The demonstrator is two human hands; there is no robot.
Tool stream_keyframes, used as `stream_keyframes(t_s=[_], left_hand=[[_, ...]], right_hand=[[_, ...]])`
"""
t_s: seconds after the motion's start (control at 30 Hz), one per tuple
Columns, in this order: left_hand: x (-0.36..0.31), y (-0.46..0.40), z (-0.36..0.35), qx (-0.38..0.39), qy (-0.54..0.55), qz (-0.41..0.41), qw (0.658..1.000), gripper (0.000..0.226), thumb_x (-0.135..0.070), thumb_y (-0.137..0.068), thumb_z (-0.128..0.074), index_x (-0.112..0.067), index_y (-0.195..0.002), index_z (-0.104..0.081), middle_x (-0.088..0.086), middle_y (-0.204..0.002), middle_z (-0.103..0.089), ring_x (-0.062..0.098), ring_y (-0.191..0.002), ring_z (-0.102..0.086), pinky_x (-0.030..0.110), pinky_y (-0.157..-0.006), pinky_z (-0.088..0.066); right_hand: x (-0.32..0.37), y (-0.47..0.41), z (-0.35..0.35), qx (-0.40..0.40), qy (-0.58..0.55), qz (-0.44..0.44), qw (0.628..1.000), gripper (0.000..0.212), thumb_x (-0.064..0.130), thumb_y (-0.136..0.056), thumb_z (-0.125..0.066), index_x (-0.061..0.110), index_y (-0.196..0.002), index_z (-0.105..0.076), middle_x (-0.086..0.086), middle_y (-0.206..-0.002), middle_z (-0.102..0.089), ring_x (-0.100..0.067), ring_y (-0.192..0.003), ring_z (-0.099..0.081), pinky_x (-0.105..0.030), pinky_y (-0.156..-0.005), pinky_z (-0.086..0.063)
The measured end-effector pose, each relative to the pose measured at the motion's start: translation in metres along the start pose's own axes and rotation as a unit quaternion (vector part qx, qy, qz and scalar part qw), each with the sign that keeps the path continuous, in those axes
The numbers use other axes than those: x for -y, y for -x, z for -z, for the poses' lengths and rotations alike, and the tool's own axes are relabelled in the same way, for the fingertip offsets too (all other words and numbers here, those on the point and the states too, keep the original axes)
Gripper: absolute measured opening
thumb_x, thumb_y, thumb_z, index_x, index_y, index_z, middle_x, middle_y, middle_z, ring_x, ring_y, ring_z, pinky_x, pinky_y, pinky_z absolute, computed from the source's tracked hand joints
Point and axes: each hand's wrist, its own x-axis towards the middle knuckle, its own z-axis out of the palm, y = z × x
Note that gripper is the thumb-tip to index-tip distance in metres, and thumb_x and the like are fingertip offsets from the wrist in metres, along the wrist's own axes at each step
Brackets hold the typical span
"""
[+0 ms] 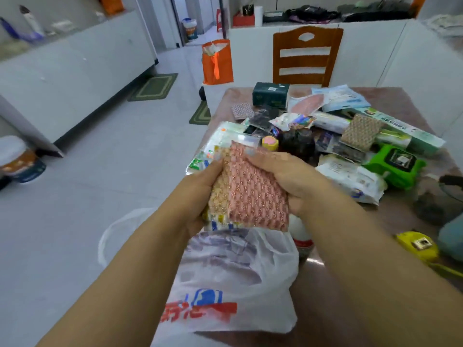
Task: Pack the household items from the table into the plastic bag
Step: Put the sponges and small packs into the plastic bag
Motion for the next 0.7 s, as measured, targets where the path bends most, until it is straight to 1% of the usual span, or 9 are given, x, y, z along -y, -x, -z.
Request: stream_keyframes(t_s=[0.1,0.23,0.3,0.37,0.43,0.47,0.53,0.6,0.7], left_hand=[[0.016,0.011,0.033,-0.040,-0.182,0.042,0.982,0.057,-0.057,-0.096,-0.034,-0.011,-0.108,-0.067,0.014,-0.099,-0.075,0.029,-0.092,-0.072,0.038,-0.081,-0.058],[0.031,0.018,0.066,-0.118,-0.429,0.080,0.892,0.062,-0.054,-0.097,-0.033,-0.002,-0.095,-0.067,0.017,-0.097,-0.072,0.031,-0.093,-0.068,0.043,-0.090,-0.054],[0.037,0.017,0.074,-0.136,-0.498,-0.003,0.857,0.053,-0.045,-0.097,-0.044,0.002,-0.095,-0.069,0.007,-0.084,-0.072,0.027,-0.084,-0.067,0.039,-0.080,-0.055],[0.038,0.020,0.078,-0.191,-0.587,-0.114,0.779,0.039,-0.044,-0.092,-0.054,-0.009,-0.100,-0.068,-0.005,-0.081,-0.063,0.018,-0.076,-0.059,0.031,-0.068,-0.048],[0.039,0.017,0.086,-0.261,-0.649,-0.202,0.685,0.042,-0.046,-0.083,-0.064,-0.015,-0.113,-0.065,0.004,-0.098,-0.060,0.023,-0.092,-0.055,0.034,-0.077,-0.045],[0.039,0.013,0.091,-0.274,-0.669,-0.214,0.656,0.050,-0.046,-0.079,-0.069,-0.015,-0.117,-0.063,0.009,-0.108,-0.060,0.028,-0.103,-0.053,0.039,-0.084,-0.044],[0.039,0.003,0.097,-0.254,-0.685,-0.194,0.654,0.060,-0.049,-0.075,-0.072,-0.017,-0.124,-0.059,0.010,-0.123,-0.058,0.032,-0.116,-0.046,0.042,-0.092,-0.040],[0.039,-0.004,0.097,-0.206,-0.662,-0.178,0.698,0.058,-0.049,-0.079,-0.068,-0.018,-0.126,-0.058,0.005,-0.129,-0.057,0.028,-0.122,-0.043,0.038,-0.097,-0.038],[0.034,-0.013,0.083,-0.148,-0.603,-0.203,0.757,0.048,-0.042,-0.086,-0.063,-0.016,-0.126,-0.058,0.002,-0.128,-0.059,0.020,-0.118,-0.052,0.032,-0.095,-0.040]], right_hand=[[-0.035,-0.002,-0.005,0.009,0.042,-0.050,0.998,0.036,0.016,-0.077,-0.076,0.004,-0.108,-0.064,-0.015,-0.092,-0.074,-0.025,-0.075,-0.072,-0.034,-0.070,-0.059],[-0.086,-0.004,-0.009,-0.030,0.090,-0.115,0.989,0.035,0.012,-0.075,-0.079,0.008,-0.103,-0.059,-0.010,-0.080,-0.073,-0.023,-0.070,-0.070,-0.033,-0.065,-0.058],[-0.112,-0.009,-0.007,-0.078,0.155,-0.102,0.979,0.053,0.021,-0.073,-0.082,0.014,-0.115,-0.050,-0.008,-0.100,-0.067,-0.022,-0.083,-0.067,-0.034,-0.072,-0.056],[-0.126,-0.013,-0.001,-0.118,0.323,-0.077,0.936,0.070,0.042,-0.071,-0.079,0.022,-0.127,-0.042,-0.003,-0.120,-0.057,-0.023,-0.103,-0.059,-0.034,-0.085,-0.049],[-0.128,-0.012,0.001,-0.148,0.462,-0.049,0.873,0.079,0.060,-0.070,-0.070,0.022,-0.133,-0.039,-0.005,-0.129,-0.055,-0.026,-0.114,-0.056,-0.034,-0.090,-0.046],[-0.125,-0.010,0.000,-0.154,0.515,-0.040,0.842,0.082,0.064,-0.071,-0.066,0.020,-0.134,-0.037,-0.007,-0.131,-0.055,-0.028,-0.116,-0.055,-0.035,-0.090,-0.046],[-0.115,-0.004,-0.006,-0.156,0.634,-0.017,0.757,0.078,0.065,-0.079,-0.056,0.016,-0.135,-0.034,-0.009,-0.128,-0.056,-0.030,-0.115,-0.055,-0.037,-0.085,-0.047],[-0.100,0.000,-0.014,-0.154,0.711,0.017,0.686,0.061,0.057,-0.088,-0.048,0.015,-0.131,-0.037,-0.010,-0.122,-0.060,-0.032,-0.111,-0.057,-0.036,-0.076,-0.045],[-0.071,-0.012,-0.022,-0.184,0.706,0.052,0.681,0.038,0.044,-0.094,-0.045,0.013,-0.116,-0.048,-0.011,-0.115,-0.062,-0.033,-0.106,-0.058,-0.035,-0.069,-0.038]])
